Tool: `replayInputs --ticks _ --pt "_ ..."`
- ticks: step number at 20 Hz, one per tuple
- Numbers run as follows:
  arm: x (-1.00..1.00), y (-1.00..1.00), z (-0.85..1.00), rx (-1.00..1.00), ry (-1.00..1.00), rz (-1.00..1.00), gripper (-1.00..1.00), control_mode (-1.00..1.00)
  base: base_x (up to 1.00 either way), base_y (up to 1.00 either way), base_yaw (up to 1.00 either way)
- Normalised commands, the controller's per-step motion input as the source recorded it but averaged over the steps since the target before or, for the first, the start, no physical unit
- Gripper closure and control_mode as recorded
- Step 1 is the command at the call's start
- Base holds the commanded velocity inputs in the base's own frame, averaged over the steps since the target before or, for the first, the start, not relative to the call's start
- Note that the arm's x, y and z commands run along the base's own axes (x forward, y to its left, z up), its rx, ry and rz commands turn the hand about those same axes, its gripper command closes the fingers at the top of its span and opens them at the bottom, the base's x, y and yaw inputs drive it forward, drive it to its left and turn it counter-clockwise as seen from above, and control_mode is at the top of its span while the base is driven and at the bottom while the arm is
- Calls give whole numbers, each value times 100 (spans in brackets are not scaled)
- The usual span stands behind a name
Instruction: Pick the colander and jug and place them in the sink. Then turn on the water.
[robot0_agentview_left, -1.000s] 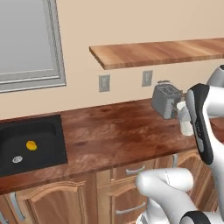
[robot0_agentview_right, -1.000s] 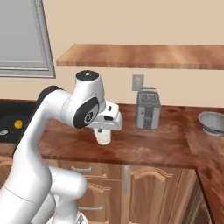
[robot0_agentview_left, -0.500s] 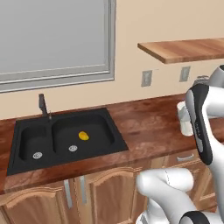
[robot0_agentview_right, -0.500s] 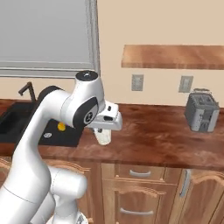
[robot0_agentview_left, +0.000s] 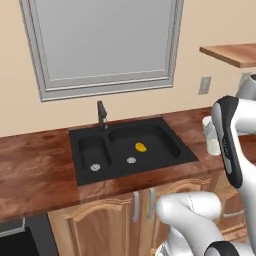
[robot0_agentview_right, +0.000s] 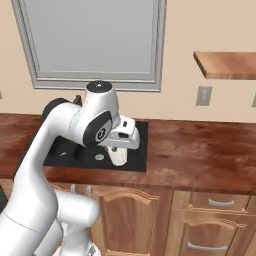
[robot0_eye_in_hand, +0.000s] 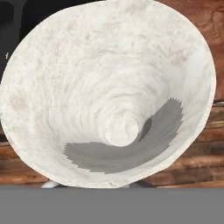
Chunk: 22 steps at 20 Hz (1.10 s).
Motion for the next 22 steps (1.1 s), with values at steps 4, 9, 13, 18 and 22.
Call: replayInputs --ticks 4,9,13,18,22 --pt "0 0 0 0 0 0 100 100 0 78 0" --pt "0 0 0 0 0 0 100 100 29 40 0" --pt "0 0 0 0 0 0 100 100 61 26 0" --pt "0 0 0 0 0 0 100 100 42 15 0" --pt "0 0 0 0 0 0 100 100 6 28 4"
